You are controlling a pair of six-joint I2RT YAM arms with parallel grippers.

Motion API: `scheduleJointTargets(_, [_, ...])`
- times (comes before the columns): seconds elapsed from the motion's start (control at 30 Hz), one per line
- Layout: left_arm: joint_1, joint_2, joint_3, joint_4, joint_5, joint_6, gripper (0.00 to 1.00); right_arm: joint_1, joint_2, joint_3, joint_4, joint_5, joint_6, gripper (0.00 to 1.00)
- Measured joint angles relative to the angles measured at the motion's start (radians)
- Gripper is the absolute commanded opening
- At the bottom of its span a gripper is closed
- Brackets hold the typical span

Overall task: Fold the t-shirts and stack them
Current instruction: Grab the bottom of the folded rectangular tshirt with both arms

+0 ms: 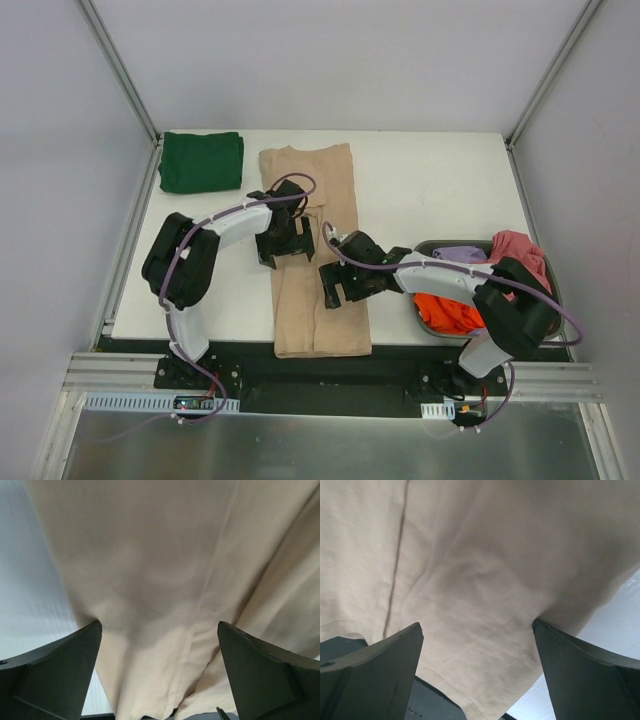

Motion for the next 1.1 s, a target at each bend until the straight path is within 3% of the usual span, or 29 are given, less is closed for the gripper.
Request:
scheduleJointTargets(0.5, [0.168, 0.262, 0.342, -0.049, 0.087, 0.087, 0.99, -0.258, 0.204, 0.170, 0.076, -0.221, -0.066, 0.96])
scheduleJointTargets(0.7, [0.175, 0.269, 0.360, -0.018, 0.111, 0.124, 0.99, -0.280, 0.228, 0.204, 0.074, -0.240, -0.094, 0.96])
scheduleJointTargets(0.83, [0.172, 0.159, 0.222, 0.021, 0.126, 0.119, 0.99, -0.280, 0.153, 0.174, 0.036, -0.220, -0.104, 0.96])
scheduleJointTargets(1.07, [0.098, -0.309, -0.196, 0.032, 0.079, 0.038, 0.98, -0.281, -0.290, -0.058, 0.044, -0.158, -0.036, 0.96])
scheduleJointTargets(1.1, [0.083, -0.370, -0.255, 0.037, 0.077, 0.020, 0.92, -0.281, -0.338, -0.097, 0.057, -0.159, -0.014, 0.96])
